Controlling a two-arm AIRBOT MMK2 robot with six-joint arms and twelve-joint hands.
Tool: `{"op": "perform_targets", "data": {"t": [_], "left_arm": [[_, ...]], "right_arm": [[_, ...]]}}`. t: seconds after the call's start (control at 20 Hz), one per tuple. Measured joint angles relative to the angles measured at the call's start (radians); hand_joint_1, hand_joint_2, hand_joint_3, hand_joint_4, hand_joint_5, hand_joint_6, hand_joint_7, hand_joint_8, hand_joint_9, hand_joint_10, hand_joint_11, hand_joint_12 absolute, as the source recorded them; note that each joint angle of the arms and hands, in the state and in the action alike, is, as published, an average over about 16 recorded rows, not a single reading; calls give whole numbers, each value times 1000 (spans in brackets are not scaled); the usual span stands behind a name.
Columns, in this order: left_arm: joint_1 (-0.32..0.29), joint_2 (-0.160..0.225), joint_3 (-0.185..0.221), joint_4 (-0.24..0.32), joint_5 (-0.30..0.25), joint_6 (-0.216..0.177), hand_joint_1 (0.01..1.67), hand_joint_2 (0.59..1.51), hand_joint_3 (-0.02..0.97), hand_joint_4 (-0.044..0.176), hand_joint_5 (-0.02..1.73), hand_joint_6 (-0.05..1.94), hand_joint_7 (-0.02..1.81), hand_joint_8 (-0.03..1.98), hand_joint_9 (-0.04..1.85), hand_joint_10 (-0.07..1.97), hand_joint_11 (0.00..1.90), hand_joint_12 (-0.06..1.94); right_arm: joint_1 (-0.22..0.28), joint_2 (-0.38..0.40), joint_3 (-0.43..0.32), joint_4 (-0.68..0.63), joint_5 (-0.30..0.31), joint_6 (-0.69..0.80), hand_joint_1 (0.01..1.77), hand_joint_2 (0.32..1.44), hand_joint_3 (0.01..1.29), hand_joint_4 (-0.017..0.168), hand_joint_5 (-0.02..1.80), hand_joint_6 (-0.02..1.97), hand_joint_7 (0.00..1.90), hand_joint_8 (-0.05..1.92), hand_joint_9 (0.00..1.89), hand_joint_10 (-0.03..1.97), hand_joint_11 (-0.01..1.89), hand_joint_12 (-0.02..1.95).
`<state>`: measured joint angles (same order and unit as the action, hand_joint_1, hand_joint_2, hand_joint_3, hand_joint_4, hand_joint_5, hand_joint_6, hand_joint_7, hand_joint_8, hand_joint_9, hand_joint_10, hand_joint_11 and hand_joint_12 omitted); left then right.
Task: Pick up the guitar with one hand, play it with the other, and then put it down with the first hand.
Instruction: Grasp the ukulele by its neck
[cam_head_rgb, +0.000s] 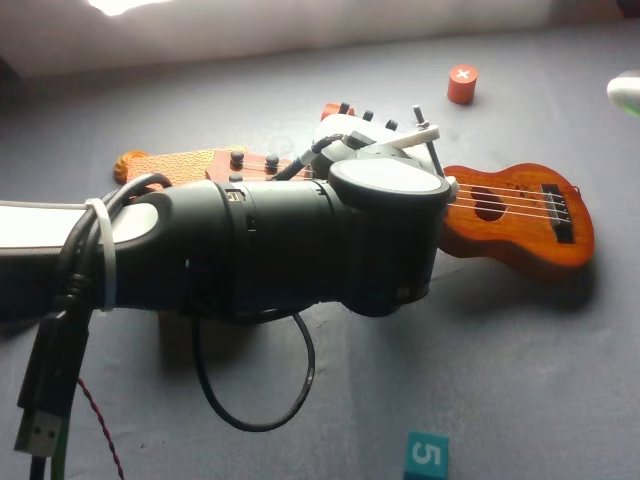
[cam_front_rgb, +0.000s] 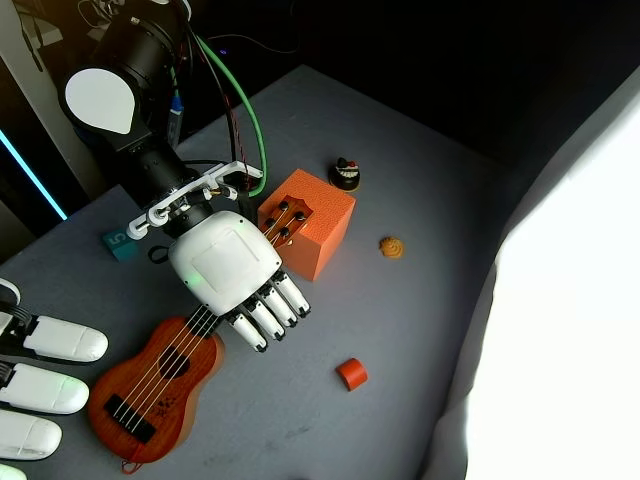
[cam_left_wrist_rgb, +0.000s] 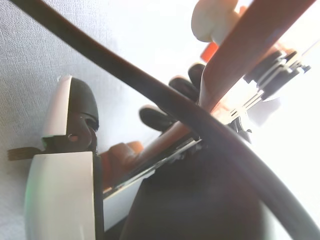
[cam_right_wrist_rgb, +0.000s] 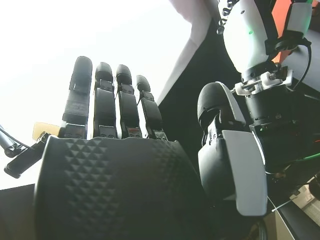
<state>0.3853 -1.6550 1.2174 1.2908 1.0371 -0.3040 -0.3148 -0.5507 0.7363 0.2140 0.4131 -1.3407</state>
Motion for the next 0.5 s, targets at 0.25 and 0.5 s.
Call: {"op": "perform_targets", "data": {"t": [0.25, 0.5], "left_arm": [[2, 0, -4, 0, -5, -2, 1255, 1040, 11, 13, 768, 1930, 753, 1941, 740, 1937, 696, 1917], [3, 1, -9, -3, -12, -3, 1332, 1044, 13, 31, 1119, 1931, 1140, 1947, 1163, 1943, 1152, 1907]], "right_arm": [[2, 0, 12, 3, 4, 6, 395, 1285, 17, 8, 132, 30, 177, 22, 179, 17, 23, 493], [24, 0, 37, 7, -32, 45, 437, 1278, 16, 7, 149, 29, 194, 21, 191, 16, 22, 487]]}}
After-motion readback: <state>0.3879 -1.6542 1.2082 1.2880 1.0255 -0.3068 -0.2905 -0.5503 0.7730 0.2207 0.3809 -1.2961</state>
